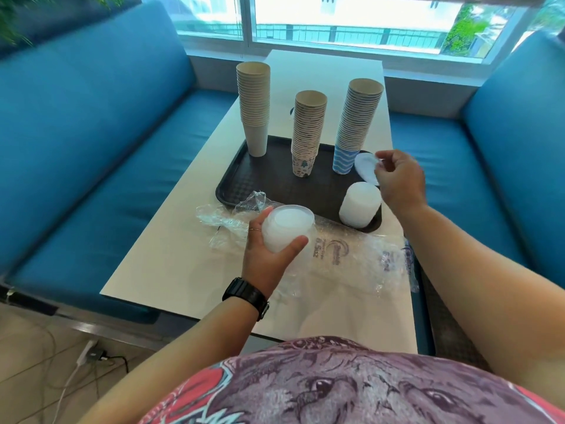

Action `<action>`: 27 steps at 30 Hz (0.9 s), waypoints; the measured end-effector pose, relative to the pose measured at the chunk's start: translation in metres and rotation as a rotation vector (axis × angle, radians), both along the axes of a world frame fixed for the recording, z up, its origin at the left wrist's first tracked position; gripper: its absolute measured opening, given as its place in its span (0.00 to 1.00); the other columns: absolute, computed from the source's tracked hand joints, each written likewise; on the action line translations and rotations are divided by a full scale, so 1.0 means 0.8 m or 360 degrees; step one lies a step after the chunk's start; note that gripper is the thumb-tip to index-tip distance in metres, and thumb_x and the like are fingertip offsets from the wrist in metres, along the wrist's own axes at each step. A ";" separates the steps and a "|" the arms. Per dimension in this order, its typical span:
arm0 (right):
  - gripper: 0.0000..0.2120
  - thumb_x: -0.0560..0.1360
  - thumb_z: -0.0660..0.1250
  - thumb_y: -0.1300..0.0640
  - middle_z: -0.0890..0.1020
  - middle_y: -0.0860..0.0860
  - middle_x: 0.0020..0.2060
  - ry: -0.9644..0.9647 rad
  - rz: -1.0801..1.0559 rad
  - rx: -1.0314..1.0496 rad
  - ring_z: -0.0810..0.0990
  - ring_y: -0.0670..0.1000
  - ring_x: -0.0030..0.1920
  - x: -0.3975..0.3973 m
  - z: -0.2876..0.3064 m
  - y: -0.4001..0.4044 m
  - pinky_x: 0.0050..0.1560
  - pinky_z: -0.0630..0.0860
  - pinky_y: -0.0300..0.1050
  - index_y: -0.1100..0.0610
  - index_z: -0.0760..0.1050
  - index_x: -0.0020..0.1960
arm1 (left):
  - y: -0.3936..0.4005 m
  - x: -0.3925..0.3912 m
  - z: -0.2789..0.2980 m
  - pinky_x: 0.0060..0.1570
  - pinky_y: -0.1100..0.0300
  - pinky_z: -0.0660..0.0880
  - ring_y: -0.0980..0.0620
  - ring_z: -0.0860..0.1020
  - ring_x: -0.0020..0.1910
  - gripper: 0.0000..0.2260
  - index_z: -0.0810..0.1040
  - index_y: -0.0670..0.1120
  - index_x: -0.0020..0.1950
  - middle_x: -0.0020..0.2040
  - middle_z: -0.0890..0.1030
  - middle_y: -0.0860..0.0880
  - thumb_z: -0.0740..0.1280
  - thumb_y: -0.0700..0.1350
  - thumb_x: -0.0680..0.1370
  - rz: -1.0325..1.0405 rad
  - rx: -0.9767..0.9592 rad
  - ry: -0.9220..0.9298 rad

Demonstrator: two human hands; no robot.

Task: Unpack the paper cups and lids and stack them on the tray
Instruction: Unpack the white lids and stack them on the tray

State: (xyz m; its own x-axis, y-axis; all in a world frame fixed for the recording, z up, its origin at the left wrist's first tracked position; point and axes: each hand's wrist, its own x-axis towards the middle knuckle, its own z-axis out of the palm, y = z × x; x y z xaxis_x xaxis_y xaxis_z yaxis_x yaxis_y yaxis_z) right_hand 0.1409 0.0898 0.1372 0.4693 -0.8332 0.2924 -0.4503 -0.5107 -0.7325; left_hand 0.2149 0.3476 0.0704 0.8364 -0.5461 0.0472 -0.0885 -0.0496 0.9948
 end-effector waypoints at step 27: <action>0.13 0.75 0.70 0.58 0.81 0.55 0.53 0.0736 0.0444 -0.0702 0.78 0.60 0.54 -0.031 -0.073 0.007 0.54 0.74 0.54 0.61 0.81 0.57 | -0.021 0.008 0.002 0.55 0.68 0.75 0.59 0.74 0.61 0.37 0.65 0.61 0.67 0.65 0.72 0.53 0.74 0.62 0.61 0.0038 0.0036 -0.0076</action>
State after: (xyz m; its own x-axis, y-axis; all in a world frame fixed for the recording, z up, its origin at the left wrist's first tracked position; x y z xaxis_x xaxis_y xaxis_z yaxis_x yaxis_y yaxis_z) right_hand 0.1164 0.0955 0.0792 0.8065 -0.5129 0.2942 -0.4748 -0.8583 -0.1948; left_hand 0.2212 0.3309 0.0719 0.8463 -0.5274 0.0752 -0.1343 -0.0746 0.9881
